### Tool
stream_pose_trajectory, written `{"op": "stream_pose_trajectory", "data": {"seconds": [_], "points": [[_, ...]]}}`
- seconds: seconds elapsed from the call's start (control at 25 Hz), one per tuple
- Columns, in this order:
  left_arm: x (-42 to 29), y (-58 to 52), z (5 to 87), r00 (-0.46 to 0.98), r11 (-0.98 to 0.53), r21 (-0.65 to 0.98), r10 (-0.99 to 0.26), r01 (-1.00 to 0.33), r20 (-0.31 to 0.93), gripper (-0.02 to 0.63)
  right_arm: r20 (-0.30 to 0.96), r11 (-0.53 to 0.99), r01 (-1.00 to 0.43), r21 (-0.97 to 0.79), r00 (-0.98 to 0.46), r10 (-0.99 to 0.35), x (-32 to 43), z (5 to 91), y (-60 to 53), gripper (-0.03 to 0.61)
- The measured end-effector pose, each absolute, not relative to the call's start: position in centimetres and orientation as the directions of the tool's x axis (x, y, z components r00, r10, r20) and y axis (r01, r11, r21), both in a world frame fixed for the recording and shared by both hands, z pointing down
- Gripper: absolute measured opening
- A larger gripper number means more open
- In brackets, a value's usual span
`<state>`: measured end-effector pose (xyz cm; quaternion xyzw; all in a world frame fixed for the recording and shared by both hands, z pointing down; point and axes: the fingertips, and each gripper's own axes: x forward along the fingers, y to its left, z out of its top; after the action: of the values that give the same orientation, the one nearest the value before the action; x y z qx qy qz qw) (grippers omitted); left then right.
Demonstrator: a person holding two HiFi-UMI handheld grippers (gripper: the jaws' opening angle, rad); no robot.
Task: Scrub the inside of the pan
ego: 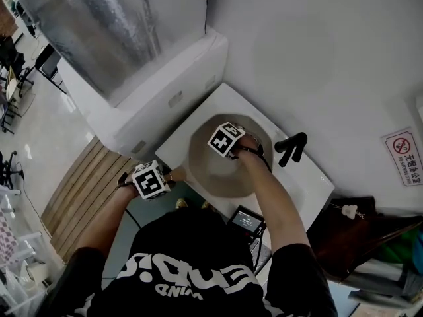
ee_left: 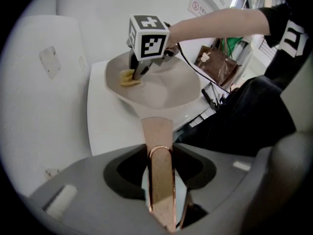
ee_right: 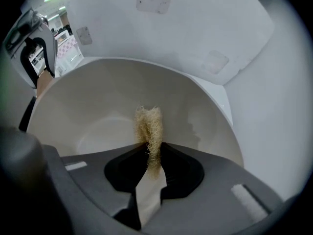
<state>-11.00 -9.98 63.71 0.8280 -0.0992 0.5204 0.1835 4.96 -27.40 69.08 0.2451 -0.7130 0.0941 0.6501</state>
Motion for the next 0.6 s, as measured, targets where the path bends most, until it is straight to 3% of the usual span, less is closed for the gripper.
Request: {"op": "stream_pose_trajectory", "data": {"seconds": [0.28,0.6], "points": [[-11.7,-9.8,63.9,0.416,-0.906,0.201,0.031,-0.373,0.909,0.16,0.95,0.881,-0.355,0.313,0.118,-0.29,9.0,69.4,-27.1,0.074],[-11.9,-9.8,63.9,0.413,-0.904,0.205,0.035,-0.375,0.91,0.16,0.945,0.907,-0.285,0.31,0.193,-0.263,11.1,69.7,-24.7,0.074]]}}
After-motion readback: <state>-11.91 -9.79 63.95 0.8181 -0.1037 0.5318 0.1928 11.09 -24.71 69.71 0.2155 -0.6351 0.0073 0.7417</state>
